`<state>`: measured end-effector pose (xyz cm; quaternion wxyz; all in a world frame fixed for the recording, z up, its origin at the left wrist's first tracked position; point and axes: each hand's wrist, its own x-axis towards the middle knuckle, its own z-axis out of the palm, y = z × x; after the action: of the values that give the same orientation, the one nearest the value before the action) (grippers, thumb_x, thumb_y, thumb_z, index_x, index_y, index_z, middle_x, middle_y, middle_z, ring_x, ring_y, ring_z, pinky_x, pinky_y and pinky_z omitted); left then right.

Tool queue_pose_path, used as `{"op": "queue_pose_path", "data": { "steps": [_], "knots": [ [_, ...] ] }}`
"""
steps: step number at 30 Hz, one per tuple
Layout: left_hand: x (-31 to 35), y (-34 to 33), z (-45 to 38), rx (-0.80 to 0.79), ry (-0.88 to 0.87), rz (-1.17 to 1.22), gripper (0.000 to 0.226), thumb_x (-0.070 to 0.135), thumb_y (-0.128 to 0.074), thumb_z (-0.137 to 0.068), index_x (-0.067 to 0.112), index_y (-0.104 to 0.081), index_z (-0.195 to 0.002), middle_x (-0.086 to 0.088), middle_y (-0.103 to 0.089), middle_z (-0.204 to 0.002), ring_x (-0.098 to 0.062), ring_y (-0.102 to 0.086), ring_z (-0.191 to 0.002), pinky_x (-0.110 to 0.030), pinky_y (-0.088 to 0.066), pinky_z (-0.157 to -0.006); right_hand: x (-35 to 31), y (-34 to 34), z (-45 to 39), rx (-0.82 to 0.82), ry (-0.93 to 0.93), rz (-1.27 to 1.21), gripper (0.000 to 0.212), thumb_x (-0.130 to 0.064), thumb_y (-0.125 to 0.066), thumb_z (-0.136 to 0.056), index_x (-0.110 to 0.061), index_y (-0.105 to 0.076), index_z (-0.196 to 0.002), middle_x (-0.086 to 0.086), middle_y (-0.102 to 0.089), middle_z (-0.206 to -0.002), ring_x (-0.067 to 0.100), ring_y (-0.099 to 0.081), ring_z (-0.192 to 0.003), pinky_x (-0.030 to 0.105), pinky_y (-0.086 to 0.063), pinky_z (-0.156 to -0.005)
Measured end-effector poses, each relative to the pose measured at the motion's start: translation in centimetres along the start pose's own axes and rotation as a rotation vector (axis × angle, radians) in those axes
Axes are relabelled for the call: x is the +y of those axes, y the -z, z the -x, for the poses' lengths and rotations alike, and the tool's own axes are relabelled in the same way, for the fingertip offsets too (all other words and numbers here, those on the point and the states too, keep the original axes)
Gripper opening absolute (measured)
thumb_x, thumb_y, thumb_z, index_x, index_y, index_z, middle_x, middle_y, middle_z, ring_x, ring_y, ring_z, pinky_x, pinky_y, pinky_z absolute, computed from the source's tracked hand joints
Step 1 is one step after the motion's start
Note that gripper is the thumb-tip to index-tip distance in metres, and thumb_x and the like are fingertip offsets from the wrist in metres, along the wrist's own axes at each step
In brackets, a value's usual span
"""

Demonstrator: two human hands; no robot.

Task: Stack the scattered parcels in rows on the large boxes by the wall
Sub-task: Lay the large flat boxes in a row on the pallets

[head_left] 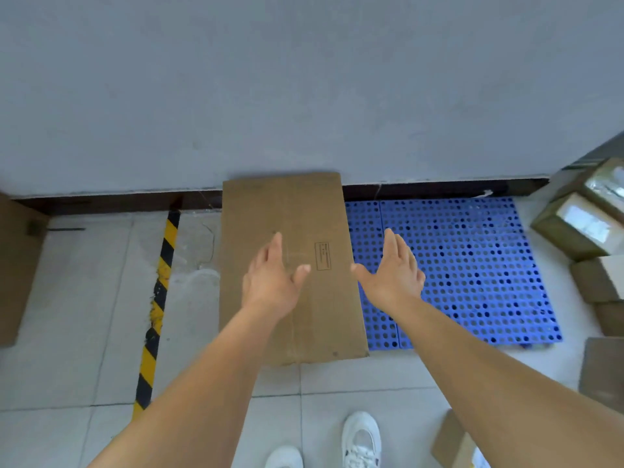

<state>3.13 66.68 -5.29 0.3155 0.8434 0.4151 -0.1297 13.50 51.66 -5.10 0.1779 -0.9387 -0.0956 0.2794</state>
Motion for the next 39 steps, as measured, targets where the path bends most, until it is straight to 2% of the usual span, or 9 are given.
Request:
{"op": "queue_pose_path", "data": {
  "steps": [6, 16, 29, 35, 39],
  "knots": [
    [3.6, 0.4, 5.2, -0.072, -0.203, -0.08, 0.075, 0.046, -0.047, -0.096, 0.026, -0.004, -0.154, -0.002, -0.018, -0.158, -0.024, -0.019, -0.144, -0.041, -0.02, -0.114, 3.4, 3.3, 6.5, 0.064, -0.086, 0.012, 0.088, -0.051, -0.05, -0.094, -0.022, 0.008, -0.154, -0.001, 0.007, -0.162, 0.021, 0.005, -0.149, 0.047, -0.006, -0.117],
    [8.5, -2.8, 16.1, -0.241, -0.544, -0.206, 0.075, 0.047, -0.046, -0.096, 0.024, -0.004, -0.154, -0.001, -0.015, -0.16, -0.021, -0.017, -0.146, -0.042, -0.021, -0.114, 10.7, 5.7, 19.5, 0.221, -0.373, -0.118, 0.086, -0.053, -0.049, -0.093, -0.021, 0.003, -0.154, -0.002, 0.003, -0.162, 0.02, 0.0, -0.149, 0.044, -0.015, -0.115],
    [14.4, -16.3, 29.6, -0.502, -0.851, -0.405, 0.078, 0.049, -0.048, -0.094, 0.023, -0.005, -0.154, -0.002, -0.016, -0.16, -0.023, -0.016, -0.146, -0.047, -0.021, -0.116, 27.2, 4.8, 33.3, 0.409, -0.804, -0.365, 0.084, -0.051, -0.053, -0.09, -0.024, -0.004, -0.154, -0.004, -0.003, -0.162, 0.018, -0.005, -0.148, 0.042, -0.013, -0.115],
    [15.7, -23.7, 37.5, -0.595, -1.0, -0.514, 0.077, 0.046, -0.049, -0.094, 0.021, -0.008, -0.154, -0.003, -0.024, -0.157, -0.024, -0.025, -0.141, -0.04, -0.025, -0.112, 35.9, 1.8, 40.7, 0.469, -0.986, -0.5, 0.085, -0.05, -0.052, -0.09, -0.024, -0.002, -0.154, -0.004, -0.002, -0.162, 0.02, -0.004, -0.148, 0.044, -0.012, -0.115],
    [15.4, -29.0, 42.5, -0.652, -1.036, -0.581, 0.076, 0.045, -0.051, -0.093, 0.022, -0.01, -0.153, -0.003, -0.03, -0.154, -0.023, -0.03, -0.139, -0.04, -0.028, -0.111, 42.2, -0.9, 45.7, 0.477, -1.081, -0.566, 0.085, -0.049, -0.054, -0.09, -0.023, -0.003, -0.154, -0.003, -0.002, -0.162, 0.021, -0.008, -0.147, 0.043, -0.014, -0.115]
  ]
}}
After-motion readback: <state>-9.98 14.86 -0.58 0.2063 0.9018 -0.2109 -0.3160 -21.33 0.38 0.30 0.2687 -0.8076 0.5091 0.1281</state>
